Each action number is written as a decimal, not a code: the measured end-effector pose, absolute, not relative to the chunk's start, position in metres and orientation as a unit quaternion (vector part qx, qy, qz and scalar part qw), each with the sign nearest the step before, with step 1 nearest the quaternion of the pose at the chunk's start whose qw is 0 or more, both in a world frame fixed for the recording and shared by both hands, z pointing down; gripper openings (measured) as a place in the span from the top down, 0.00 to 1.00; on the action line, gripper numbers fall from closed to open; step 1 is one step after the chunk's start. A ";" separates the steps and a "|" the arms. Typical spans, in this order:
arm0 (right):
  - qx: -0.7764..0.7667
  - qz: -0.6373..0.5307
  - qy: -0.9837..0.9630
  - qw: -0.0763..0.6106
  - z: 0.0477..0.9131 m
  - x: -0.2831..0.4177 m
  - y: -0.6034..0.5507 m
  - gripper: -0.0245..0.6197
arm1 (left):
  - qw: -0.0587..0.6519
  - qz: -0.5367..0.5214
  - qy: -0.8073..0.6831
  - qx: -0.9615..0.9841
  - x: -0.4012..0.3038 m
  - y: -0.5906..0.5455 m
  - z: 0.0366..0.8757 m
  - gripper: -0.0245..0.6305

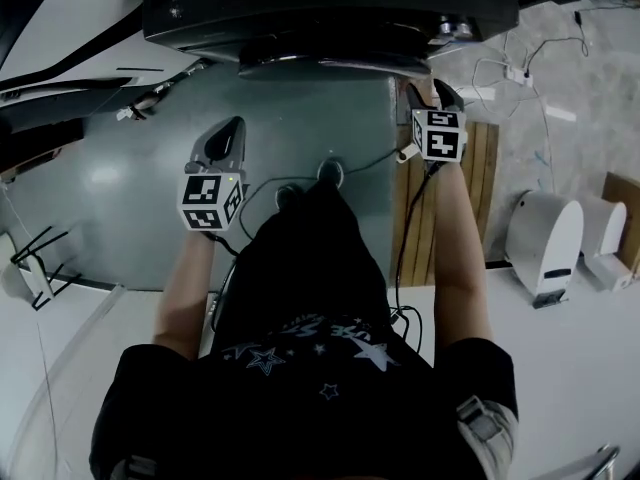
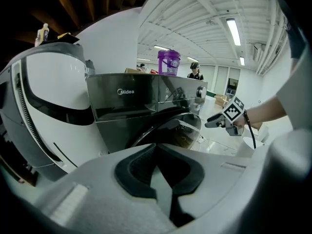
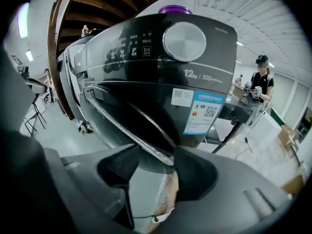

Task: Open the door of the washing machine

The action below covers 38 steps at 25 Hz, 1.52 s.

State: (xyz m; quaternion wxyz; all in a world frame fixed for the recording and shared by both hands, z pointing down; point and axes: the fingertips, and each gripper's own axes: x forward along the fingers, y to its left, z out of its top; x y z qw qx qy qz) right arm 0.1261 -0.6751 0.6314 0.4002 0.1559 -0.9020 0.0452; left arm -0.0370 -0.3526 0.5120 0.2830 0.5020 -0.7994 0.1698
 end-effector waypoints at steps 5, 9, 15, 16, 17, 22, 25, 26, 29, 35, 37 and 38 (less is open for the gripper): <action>0.129 -0.009 -0.899 0.418 0.648 0.105 -0.685 0.61 | 0.290 0.166 -0.805 0.491 -0.047 -0.339 0.520 0.95; 0.128 -0.031 -0.897 0.421 0.657 0.097 -0.691 0.61 | 0.287 0.172 -0.807 0.487 -0.060 -0.333 0.524 0.95; 0.123 -0.071 -0.897 0.419 0.662 0.096 -0.692 0.62 | 0.289 0.178 -0.796 0.502 -0.069 -0.339 0.541 0.95; 0.121 -0.081 -0.894 0.424 0.664 0.094 -0.692 0.64 | 0.293 0.175 -0.792 0.507 -0.068 -0.341 0.545 0.95; 0.122 -0.088 -0.890 0.429 0.665 0.093 -0.691 0.64 | 0.296 0.174 -0.786 0.513 -0.067 -0.344 0.550 0.95; 0.149 -0.079 -0.879 0.446 0.663 0.105 -0.685 0.64 | 0.298 0.185 -0.747 0.565 -0.066 -0.358 0.559 0.95; 0.173 -0.071 -0.870 0.456 0.662 0.118 -0.677 0.64 | 0.289 0.189 -0.728 0.592 -0.072 -0.359 0.561 0.95; 0.181 -0.066 -0.866 0.462 0.662 0.123 -0.672 0.64 | 0.289 0.191 -0.722 0.599 -0.075 -0.357 0.563 0.95; 0.208 -0.049 -0.852 0.478 0.663 0.136 -0.655 0.64 | 0.297 0.195 -0.700 0.619 -0.085 -0.348 0.570 0.95; 0.277 -0.013 -0.818 0.504 0.666 0.174 -0.613 0.64 | 0.284 0.215 -0.637 0.684 -0.095 -0.341 0.580 0.95; 0.302 0.001 -0.806 0.510 0.667 0.187 -0.594 0.64 | 0.278 0.222 -0.612 0.707 -0.095 -0.336 0.582 0.95; 0.314 0.008 -0.800 0.511 0.668 0.194 -0.584 0.64 | 0.275 0.225 -0.599 0.717 -0.095 -0.334 0.583 0.95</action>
